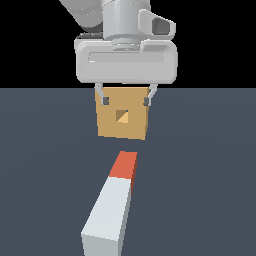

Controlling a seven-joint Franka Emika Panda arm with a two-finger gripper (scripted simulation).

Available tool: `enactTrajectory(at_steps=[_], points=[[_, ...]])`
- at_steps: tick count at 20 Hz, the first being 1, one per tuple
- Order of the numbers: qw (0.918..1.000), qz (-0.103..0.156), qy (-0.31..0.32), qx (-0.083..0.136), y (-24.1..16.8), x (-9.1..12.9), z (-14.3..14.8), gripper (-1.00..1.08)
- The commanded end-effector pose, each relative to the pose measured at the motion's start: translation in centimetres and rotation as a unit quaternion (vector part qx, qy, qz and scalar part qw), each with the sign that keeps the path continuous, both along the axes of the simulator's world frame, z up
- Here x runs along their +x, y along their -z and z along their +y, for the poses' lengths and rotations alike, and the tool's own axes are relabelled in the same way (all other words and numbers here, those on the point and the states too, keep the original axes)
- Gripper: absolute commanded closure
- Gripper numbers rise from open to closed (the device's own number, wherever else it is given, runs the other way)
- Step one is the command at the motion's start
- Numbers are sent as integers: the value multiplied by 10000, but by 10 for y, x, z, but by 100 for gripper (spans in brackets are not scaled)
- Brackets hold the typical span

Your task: Insert the peg into the horizontal hole in a box.

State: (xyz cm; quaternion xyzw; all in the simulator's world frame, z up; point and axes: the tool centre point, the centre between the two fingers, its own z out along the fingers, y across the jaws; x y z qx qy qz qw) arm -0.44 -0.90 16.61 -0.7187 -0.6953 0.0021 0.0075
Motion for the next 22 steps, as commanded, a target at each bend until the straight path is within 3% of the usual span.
enactTrajectory(at_steps=[1, 8, 17, 22], points=[[10000, 0, 0, 0, 0, 0, 0, -92], [9999, -9, 103, -10, 14, -2, -22, -92], [9987, -45, 501, -45, 68, -14, -109, -92], [9978, -59, 654, -51, 89, -19, -141, -92]])
